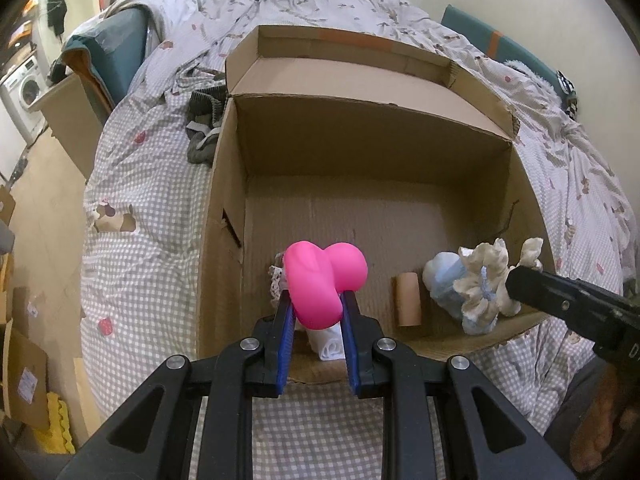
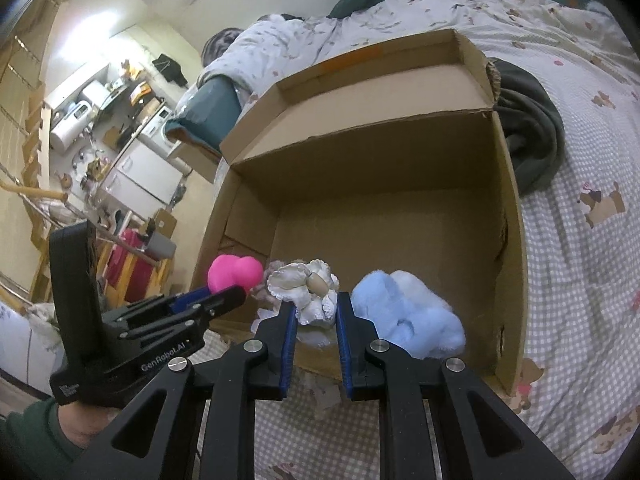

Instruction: Organize soft objects

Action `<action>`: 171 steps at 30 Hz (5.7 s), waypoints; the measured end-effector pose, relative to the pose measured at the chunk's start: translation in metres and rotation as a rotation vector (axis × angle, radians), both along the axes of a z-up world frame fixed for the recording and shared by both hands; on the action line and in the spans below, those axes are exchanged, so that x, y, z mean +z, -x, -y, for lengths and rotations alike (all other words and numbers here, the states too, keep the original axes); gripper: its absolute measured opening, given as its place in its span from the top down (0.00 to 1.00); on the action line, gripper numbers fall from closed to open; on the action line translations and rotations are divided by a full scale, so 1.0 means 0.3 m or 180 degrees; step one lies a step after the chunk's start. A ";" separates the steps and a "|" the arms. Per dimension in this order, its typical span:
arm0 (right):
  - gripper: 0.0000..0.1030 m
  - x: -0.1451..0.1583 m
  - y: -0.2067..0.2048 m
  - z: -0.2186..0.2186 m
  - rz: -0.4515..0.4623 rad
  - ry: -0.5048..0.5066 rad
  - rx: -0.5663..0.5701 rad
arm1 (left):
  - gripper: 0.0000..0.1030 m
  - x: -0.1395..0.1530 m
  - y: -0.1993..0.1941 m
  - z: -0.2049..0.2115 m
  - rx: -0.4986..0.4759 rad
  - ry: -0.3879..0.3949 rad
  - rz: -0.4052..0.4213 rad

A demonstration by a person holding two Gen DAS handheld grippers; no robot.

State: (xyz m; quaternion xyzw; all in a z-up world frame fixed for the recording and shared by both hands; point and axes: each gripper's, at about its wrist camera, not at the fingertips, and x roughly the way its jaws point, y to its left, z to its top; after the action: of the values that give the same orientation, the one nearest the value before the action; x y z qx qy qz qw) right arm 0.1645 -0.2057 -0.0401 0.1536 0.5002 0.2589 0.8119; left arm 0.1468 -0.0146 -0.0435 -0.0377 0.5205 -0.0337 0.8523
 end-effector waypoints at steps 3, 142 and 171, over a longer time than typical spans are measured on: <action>0.81 -0.001 0.001 -0.017 0.0030 0.0071 0.0020 | 0.81 0.001 0.000 0.000 -0.0011 0.0002 0.0004; 0.82 -0.039 -0.051 -0.200 -0.0266 0.0838 0.0005 | 0.45 0.049 0.259 -0.190 0.0937 0.0349 -0.0079; 0.30 0.069 0.017 -0.065 -0.0033 0.0136 -0.0314 | 0.45 0.066 0.253 -0.159 0.0802 0.0230 0.0077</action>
State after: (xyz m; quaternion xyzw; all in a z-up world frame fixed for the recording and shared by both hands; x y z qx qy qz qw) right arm 0.1595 -0.1861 -0.0193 0.1621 0.5016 0.2070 0.8242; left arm 0.0709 0.0331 -0.0238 -0.1330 0.4998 0.0544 0.8542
